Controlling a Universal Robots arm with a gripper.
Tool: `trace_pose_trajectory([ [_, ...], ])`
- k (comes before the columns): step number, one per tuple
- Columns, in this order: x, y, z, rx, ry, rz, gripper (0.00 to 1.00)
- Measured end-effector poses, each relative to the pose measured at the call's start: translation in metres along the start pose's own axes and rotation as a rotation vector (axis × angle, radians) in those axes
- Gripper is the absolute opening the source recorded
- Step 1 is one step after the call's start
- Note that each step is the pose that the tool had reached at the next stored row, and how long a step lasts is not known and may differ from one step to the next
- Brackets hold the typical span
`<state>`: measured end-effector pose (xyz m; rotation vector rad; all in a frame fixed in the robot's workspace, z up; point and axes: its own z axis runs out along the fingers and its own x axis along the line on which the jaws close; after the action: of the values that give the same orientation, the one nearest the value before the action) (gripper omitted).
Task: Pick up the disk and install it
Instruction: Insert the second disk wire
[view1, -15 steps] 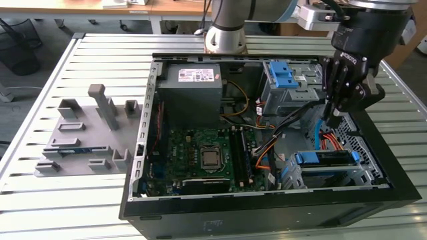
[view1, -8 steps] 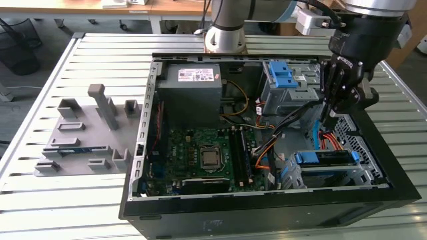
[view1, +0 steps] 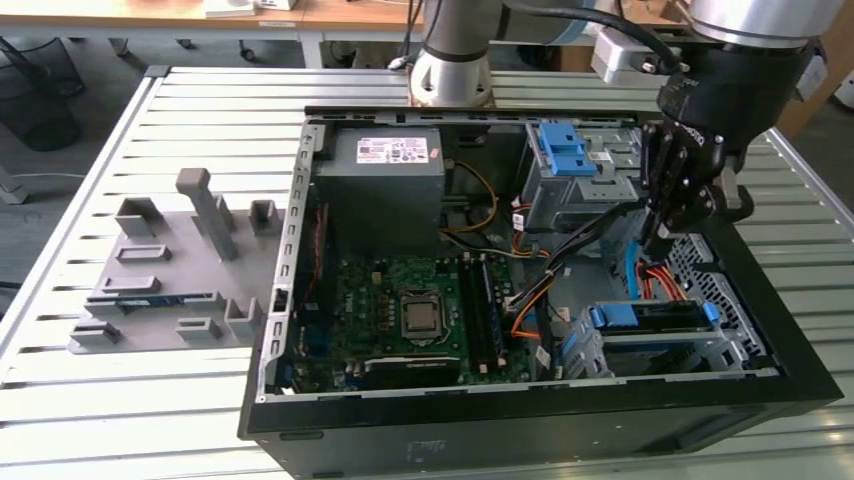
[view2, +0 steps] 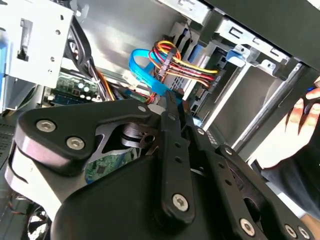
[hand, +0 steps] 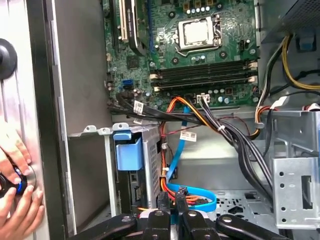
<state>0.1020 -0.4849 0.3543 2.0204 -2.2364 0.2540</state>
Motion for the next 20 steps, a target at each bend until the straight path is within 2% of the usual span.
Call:
trace_pose_trajectory([
  [1,0.0011,0.0003,0.0006,0.0016,-0.0060,0.001,0.16],
  [3,0.0033,0.0005,0.0016,0.0006,-0.0289,0.001,0.16],
  [4,0.0045,0.0006,0.0021,-0.0002,-0.0370,0.002,0.16],
  [5,0.0064,0.0008,0.0028,-0.0005,-0.0395,0.002,0.16],
  [12,0.0224,0.0017,0.0082,-0.0008,-0.0438,0.001,0.16],
  [17,0.0235,0.0016,0.0086,-0.0003,-0.0440,-0.002,0.16],
  [20,0.0249,0.0034,0.0092,0.0027,-0.0488,-0.003,0.16],
])
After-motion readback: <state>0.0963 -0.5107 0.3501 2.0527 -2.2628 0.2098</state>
